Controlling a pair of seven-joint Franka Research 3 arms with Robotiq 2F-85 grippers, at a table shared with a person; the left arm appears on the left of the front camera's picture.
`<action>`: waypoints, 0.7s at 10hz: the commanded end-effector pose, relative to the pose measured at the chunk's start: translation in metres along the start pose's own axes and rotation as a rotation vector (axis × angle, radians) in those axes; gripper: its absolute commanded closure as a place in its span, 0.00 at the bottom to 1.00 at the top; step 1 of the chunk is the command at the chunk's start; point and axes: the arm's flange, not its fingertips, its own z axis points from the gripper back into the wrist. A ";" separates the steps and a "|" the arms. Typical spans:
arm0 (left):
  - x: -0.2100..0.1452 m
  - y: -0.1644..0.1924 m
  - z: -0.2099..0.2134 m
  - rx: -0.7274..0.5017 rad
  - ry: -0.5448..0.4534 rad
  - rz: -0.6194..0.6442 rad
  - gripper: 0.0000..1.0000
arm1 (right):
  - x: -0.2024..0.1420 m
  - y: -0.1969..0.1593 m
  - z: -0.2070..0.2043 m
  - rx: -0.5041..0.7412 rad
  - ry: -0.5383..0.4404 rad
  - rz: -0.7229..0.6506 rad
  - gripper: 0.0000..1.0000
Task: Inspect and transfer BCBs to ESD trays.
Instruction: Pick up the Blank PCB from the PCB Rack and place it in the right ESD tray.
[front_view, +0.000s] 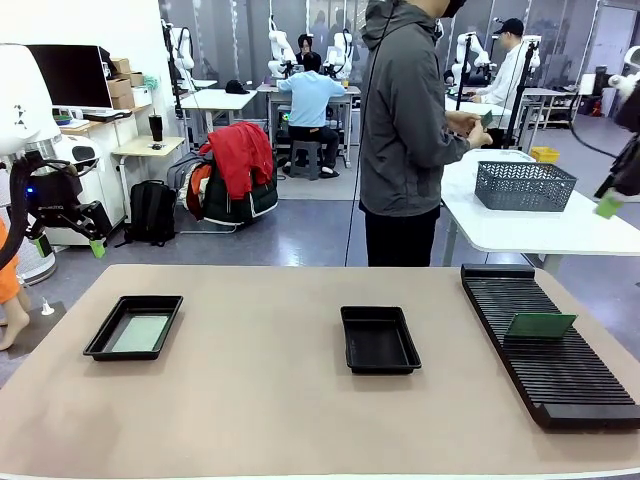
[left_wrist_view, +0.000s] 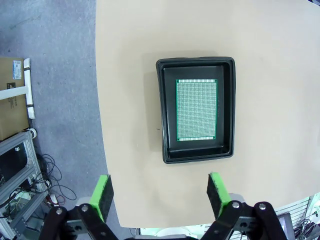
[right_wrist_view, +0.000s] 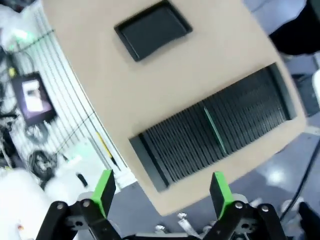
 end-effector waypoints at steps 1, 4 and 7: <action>-0.001 0.000 -0.001 -0.003 -0.006 -0.007 0.00 | -0.013 -0.005 0.013 -0.022 0.054 0.205 0.00; -0.001 0.000 -0.001 -0.003 -0.006 -0.007 0.00 | -0.032 -0.001 0.025 -0.043 0.118 0.469 0.00; -0.001 0.000 -0.001 -0.003 -0.006 -0.007 0.00 | -0.041 0.002 0.029 -0.012 0.157 0.632 0.00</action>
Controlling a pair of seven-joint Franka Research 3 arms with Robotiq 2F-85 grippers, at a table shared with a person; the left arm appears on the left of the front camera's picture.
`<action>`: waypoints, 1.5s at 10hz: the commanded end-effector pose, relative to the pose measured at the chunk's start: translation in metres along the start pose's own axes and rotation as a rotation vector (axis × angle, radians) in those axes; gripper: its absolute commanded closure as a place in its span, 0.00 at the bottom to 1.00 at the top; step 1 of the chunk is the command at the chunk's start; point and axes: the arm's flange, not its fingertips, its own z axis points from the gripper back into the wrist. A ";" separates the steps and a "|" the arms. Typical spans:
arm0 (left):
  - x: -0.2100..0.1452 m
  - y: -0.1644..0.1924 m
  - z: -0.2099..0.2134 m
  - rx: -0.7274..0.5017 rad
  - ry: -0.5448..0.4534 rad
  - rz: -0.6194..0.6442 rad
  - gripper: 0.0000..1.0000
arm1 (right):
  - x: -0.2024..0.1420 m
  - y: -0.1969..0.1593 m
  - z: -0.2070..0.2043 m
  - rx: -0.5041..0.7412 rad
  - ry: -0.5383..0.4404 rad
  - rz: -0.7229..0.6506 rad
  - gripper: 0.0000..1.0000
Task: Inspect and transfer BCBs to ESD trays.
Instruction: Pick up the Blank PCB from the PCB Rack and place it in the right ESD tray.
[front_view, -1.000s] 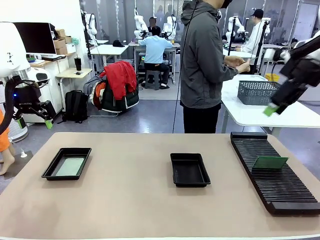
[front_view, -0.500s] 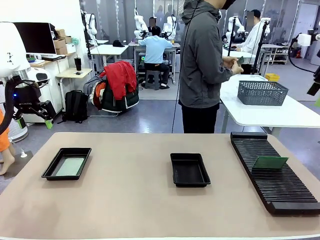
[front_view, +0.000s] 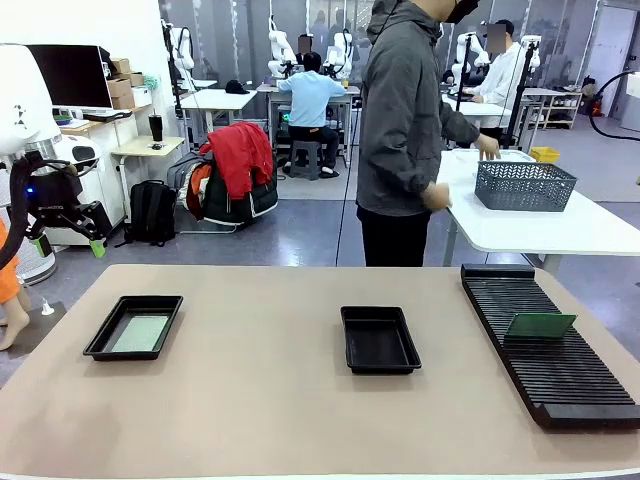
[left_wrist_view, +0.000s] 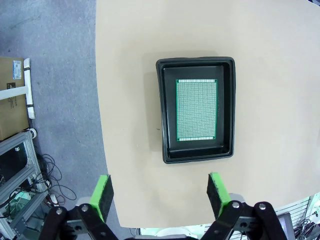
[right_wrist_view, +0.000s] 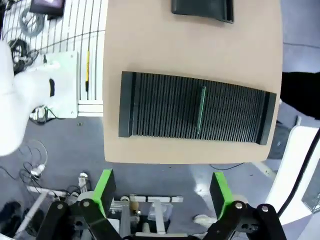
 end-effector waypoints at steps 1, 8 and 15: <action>-0.001 0.000 0.000 -0.003 -0.006 -0.007 0.00 | -0.006 0.004 0.000 0.009 0.014 0.062 0.00; -0.001 0.000 0.000 -0.003 -0.006 -0.007 0.00 | 0.000 0.001 0.001 -0.001 0.002 0.033 0.00; -0.001 0.000 0.000 -0.003 -0.006 -0.007 0.00 | -0.005 -0.017 -0.061 -0.068 0.005 0.091 0.00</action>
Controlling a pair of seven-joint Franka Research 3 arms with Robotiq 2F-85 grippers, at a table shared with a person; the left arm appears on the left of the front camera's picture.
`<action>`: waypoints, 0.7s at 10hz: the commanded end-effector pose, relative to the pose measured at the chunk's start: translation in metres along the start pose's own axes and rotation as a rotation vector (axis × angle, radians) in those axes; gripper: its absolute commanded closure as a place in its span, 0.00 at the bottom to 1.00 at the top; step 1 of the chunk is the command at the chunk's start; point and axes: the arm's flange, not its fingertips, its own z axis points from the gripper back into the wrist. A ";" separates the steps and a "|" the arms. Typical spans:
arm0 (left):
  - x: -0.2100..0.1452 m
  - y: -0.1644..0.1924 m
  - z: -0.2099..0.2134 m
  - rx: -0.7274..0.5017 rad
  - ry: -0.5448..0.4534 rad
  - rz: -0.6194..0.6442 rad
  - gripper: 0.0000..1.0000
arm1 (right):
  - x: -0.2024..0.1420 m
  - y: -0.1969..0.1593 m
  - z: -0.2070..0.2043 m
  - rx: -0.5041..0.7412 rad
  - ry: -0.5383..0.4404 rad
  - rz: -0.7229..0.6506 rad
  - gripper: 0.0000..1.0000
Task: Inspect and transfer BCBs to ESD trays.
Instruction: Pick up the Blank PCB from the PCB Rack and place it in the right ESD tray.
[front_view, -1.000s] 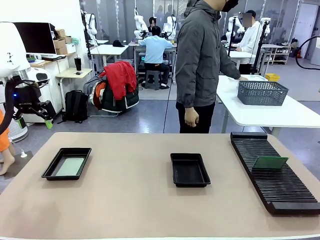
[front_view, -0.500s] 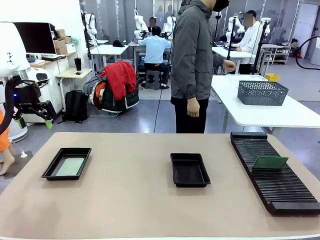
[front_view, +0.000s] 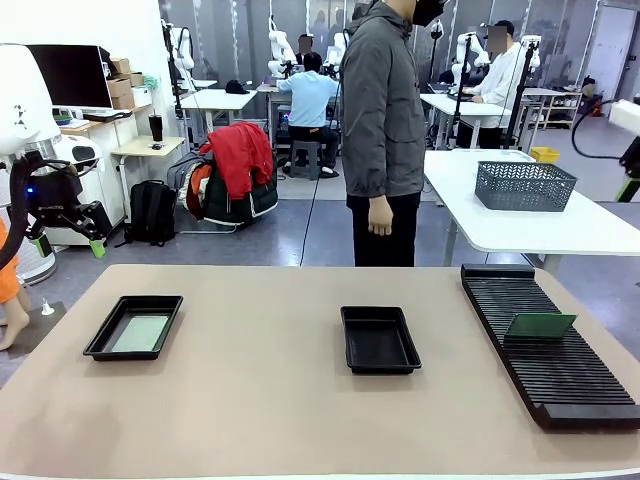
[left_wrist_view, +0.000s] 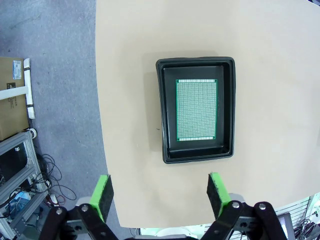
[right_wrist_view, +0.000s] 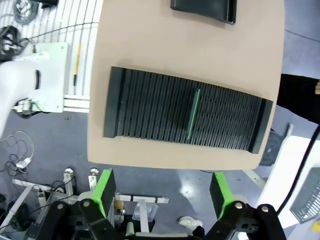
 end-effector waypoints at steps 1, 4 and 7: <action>-0.001 0.000 -0.001 -0.003 -0.006 -0.007 0.00 | -0.005 -0.005 -0.033 -0.044 0.001 0.035 0.00; -0.001 0.000 -0.001 -0.003 -0.006 -0.007 0.00 | -0.006 -0.016 -0.084 -0.078 0.029 0.054 0.00; -0.001 0.000 -0.001 -0.003 -0.006 -0.007 0.00 | -0.011 -0.036 -0.137 -0.095 0.031 0.041 0.00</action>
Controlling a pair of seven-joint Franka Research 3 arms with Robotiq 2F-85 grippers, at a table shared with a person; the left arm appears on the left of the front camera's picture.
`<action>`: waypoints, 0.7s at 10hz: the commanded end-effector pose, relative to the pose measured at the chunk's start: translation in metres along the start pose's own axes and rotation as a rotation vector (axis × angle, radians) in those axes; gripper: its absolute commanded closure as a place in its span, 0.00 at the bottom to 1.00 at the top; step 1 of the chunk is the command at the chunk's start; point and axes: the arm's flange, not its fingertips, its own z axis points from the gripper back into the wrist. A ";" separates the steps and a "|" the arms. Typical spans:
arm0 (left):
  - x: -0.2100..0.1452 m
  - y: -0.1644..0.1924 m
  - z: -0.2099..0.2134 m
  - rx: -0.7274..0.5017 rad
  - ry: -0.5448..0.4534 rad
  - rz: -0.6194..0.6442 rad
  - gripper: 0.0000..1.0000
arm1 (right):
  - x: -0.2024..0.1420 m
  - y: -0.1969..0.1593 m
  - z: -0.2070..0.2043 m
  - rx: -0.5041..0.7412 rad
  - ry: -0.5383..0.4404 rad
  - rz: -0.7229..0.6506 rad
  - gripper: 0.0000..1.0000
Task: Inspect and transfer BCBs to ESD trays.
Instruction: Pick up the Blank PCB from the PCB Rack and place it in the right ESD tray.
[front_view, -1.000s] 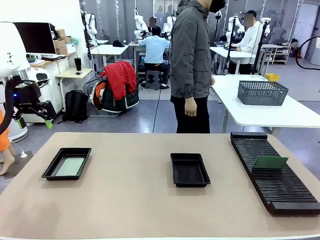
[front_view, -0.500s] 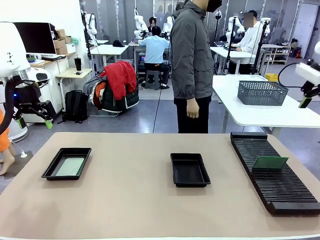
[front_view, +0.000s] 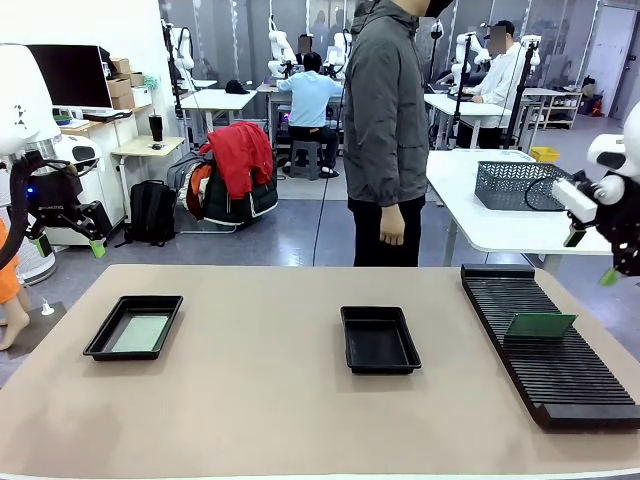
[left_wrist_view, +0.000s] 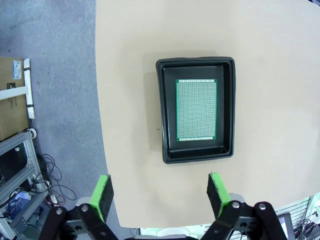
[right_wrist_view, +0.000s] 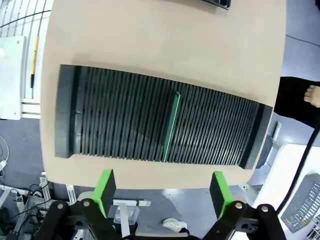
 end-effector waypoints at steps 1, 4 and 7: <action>-0.001 0.000 -0.001 -0.003 -0.005 -0.006 0.00 | -0.010 -0.010 -0.036 0.002 0.004 0.015 0.00; -0.001 0.000 -0.001 -0.003 -0.005 -0.006 0.00 | -0.021 -0.017 -0.078 -0.001 -0.012 0.010 0.00; -0.001 0.000 -0.001 -0.003 -0.005 -0.006 0.00 | -0.027 -0.023 -0.108 0.000 -0.055 -0.003 0.00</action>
